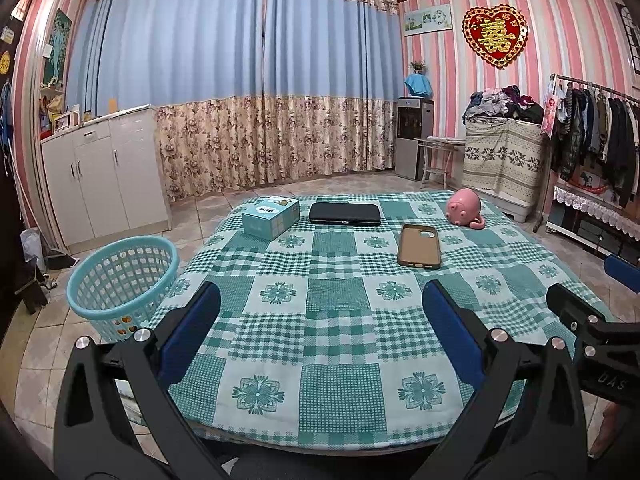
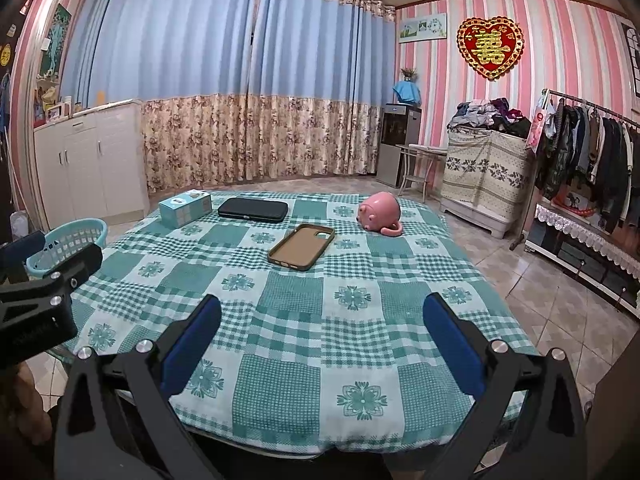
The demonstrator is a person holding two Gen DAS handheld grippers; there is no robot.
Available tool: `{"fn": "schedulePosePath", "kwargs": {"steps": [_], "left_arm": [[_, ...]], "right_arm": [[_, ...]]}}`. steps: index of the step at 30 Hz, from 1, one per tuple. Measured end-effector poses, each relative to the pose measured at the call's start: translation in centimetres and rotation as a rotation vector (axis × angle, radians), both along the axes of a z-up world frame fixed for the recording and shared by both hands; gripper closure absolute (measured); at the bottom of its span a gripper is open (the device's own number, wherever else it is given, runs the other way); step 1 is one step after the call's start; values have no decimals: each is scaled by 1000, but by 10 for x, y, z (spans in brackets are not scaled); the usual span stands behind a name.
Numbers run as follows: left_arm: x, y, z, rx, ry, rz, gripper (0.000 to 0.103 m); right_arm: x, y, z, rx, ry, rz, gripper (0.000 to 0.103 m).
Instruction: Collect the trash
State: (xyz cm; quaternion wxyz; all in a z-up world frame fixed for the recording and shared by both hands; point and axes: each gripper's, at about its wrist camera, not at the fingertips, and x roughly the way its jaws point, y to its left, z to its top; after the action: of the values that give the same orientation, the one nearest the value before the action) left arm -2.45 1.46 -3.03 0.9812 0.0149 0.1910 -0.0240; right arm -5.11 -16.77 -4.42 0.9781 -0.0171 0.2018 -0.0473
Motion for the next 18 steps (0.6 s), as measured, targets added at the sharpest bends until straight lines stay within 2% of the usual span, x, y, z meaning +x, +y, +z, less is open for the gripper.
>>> {"fn": "schedulePosePath", "kwargs": {"steps": [18], "left_arm": [[0, -2, -3, 2, -2, 5, 5]], "right_arm": [[0, 1, -3, 1, -3, 5, 4]]}}
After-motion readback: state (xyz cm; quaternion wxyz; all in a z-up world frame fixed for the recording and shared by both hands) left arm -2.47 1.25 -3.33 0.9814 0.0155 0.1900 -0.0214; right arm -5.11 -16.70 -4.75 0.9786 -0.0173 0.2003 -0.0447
